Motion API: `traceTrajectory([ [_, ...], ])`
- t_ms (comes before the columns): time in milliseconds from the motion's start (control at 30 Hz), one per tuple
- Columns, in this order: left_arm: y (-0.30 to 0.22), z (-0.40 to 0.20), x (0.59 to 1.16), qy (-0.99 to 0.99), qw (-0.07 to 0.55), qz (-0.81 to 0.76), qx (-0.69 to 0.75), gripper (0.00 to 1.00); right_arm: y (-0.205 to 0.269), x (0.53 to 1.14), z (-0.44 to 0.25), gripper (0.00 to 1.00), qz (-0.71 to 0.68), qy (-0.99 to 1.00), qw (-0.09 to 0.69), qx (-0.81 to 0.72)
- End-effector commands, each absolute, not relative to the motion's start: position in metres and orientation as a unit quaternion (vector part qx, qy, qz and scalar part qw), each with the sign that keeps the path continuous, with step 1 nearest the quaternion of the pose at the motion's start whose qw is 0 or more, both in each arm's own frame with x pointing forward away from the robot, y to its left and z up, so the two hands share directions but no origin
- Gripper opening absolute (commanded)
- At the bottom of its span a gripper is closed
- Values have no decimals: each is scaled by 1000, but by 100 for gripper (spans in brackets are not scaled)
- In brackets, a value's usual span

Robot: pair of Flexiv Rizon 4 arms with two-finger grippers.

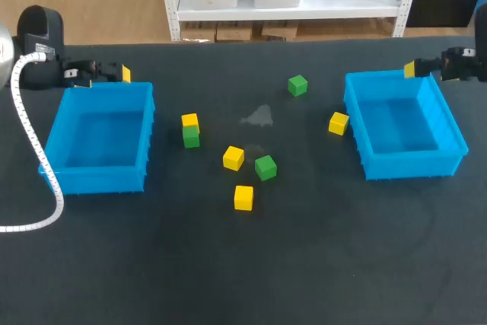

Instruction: Put the green cubes in the right bin and the yellow cubes in the left bin.

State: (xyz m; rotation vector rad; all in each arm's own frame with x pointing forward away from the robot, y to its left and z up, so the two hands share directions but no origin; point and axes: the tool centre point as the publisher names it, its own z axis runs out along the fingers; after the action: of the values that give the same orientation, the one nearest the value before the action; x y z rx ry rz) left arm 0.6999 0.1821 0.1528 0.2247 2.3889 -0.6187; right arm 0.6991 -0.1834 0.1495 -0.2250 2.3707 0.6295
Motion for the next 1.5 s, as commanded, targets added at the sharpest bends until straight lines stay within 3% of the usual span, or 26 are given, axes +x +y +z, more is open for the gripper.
traceTrajectory([
  [33, 184, 151, 700, 910, 328, -240, 87, 100, -183, 699, 149, 100, 240, 908, 333, -86],
  [1067, 184, 151, 700, 910, 328, -240, 87, 100, -183, 699, 149, 100, 240, 908, 333, -86],
  [1500, 184, 151, 700, 910, 328, -240, 87, 100, -143, 753, 149, 100, 109, 939, 280, -168],
])
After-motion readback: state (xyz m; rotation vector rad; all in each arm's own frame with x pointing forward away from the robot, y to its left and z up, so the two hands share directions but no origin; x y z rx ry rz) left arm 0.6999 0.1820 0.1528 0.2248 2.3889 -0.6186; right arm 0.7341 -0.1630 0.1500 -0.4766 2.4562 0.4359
